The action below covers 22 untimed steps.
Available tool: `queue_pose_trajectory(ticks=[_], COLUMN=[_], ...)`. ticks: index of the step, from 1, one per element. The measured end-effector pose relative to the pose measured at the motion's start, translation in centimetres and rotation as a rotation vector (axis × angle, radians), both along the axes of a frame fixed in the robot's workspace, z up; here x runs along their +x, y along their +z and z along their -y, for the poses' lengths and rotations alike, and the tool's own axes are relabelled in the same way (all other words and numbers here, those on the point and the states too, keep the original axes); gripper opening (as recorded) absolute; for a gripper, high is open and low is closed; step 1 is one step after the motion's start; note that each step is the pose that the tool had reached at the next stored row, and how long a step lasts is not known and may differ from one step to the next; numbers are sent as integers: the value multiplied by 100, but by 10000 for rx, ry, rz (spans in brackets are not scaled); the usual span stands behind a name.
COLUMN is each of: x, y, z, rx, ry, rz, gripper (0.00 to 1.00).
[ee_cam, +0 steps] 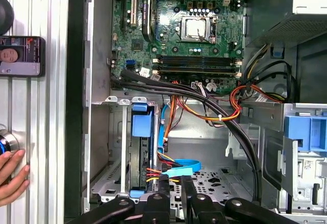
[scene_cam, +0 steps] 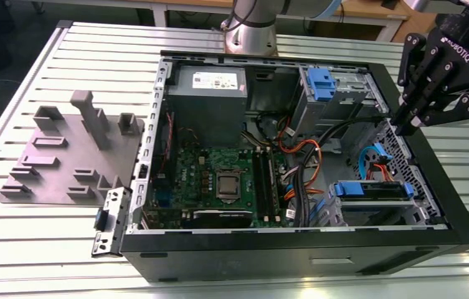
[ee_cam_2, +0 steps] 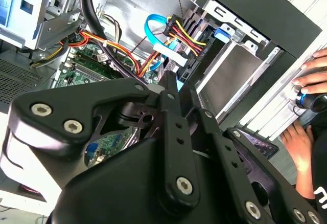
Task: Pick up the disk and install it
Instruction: 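Insert the second disk wire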
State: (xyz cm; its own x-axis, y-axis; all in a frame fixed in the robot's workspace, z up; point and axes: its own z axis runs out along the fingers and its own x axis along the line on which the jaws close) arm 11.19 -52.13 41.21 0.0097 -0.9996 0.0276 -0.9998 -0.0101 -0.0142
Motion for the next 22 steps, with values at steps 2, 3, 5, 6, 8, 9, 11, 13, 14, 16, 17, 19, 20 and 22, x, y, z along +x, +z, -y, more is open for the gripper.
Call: queue_pose_trajectory(ticks=[2,3,5,6,8,9,11,13,14,16,17,19,20,22], x=[0,0,0,0,0,0,0,-1,-1,-1,-1,-1,-3,-55], y=[0,0,-1,-1,-1,-1,-2,-3,-3,-4,-4,-4,-4,-6], z=[0,0,0,0,0,0,0,0,0,0,0,0,0,0], rx=[6,10,18,20,27,43,55,55,55,56,55,55,55,56], ry=[0,0,0,0,0,-1,1,0,0,0,0,0,-1,0], rz=[0,0,0,0,0,0,0,0,0,0,0,0,0,-1], gripper=[24,24,25,31,31,31,31,31,31,31,31,31,31,31])
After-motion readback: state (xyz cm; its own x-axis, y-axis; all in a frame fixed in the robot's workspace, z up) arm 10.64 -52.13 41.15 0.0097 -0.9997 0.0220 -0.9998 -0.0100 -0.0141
